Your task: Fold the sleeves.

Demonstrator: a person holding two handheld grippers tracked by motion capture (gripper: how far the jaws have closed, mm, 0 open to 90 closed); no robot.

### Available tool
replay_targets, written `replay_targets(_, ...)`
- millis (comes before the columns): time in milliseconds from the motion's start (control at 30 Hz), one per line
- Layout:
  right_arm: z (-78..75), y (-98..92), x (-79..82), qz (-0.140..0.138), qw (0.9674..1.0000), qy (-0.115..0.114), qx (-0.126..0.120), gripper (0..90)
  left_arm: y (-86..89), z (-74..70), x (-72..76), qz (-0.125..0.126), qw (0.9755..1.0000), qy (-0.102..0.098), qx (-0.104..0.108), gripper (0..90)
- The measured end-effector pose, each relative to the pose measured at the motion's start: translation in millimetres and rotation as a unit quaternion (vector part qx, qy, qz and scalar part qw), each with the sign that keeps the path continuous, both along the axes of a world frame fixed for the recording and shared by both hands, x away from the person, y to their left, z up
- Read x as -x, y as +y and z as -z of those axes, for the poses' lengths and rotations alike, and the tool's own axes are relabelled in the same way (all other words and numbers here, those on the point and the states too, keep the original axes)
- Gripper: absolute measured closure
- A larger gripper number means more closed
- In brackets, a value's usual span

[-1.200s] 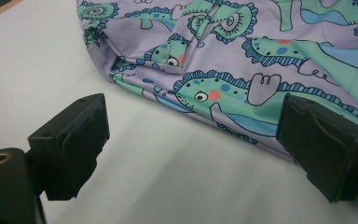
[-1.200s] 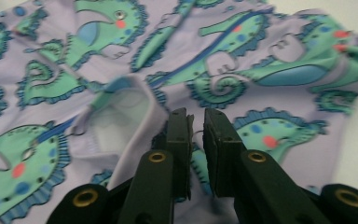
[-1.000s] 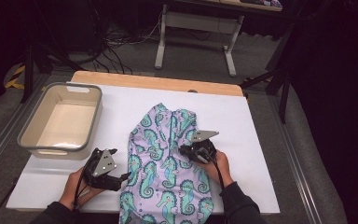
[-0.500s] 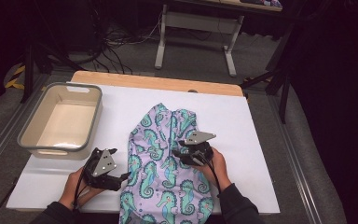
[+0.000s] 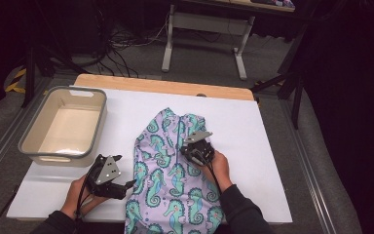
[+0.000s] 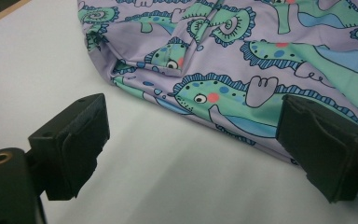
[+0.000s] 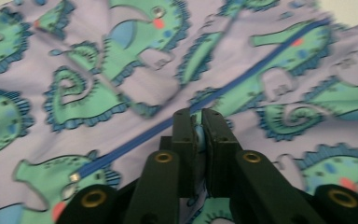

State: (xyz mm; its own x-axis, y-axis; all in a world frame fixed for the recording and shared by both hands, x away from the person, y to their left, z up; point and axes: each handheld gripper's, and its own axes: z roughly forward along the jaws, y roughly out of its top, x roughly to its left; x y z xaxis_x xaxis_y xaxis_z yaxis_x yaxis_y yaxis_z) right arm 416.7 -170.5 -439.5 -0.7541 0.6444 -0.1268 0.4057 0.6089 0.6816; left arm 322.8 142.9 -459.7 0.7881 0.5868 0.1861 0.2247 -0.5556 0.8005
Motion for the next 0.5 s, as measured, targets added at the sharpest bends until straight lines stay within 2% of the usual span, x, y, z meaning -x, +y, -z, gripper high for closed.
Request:
replay_targets(133, -12.5, -10.0, -7.8, 0.032, 0.9987, -0.026, -0.028, 86.9, 0.0, 0.4, -0.4, -0.001, 1.0, -0.001, -0.001, 10.4)
replay_targets(233, -19.2, -10.0, -13.9, 0.043, 0.9979, -0.038, -0.031, 86.9, 0.4, 0.5, -0.5, -0.001, 1.0, 0.0, -0.001, 10.5)
replay_targets(267, -21.0, -9.3, -15.8, 0.043, 0.9977, -0.036, -0.038, 86.9, 0.5, 0.5, -0.4, -0.002, 1.0, 0.0, 0.001, 10.4)
replay_targets(333, -23.8, -5.0, -17.5, 0.043, 0.9976, -0.04, -0.037, 86.8, 1.2, 0.2, -0.5, -0.002, 1.0, 0.0, 0.002, 10.4)
replay_targets(400, -24.4, 0.2, -17.3, 0.035, 0.9981, -0.032, -0.04, 85.6, 1.9, -0.5, -0.1, -0.002, 1.0, 0.0, 0.002, 10.4)
replay_targets(467, -24.4, 4.8, -15.1, 0.017, 0.9985, -0.026, -0.044, 73.4, 2.0, -0.8, 0.3, -0.002, 1.0, -0.002, 0.004, 10.5)
replay_targets(500, -25.1, 5.9, -13.8, 0.013, 0.9986, -0.025, -0.046, 71.4, 2.2, -1.1, 0.5, -0.003, 1.0, -0.003, 0.005, 10.4)
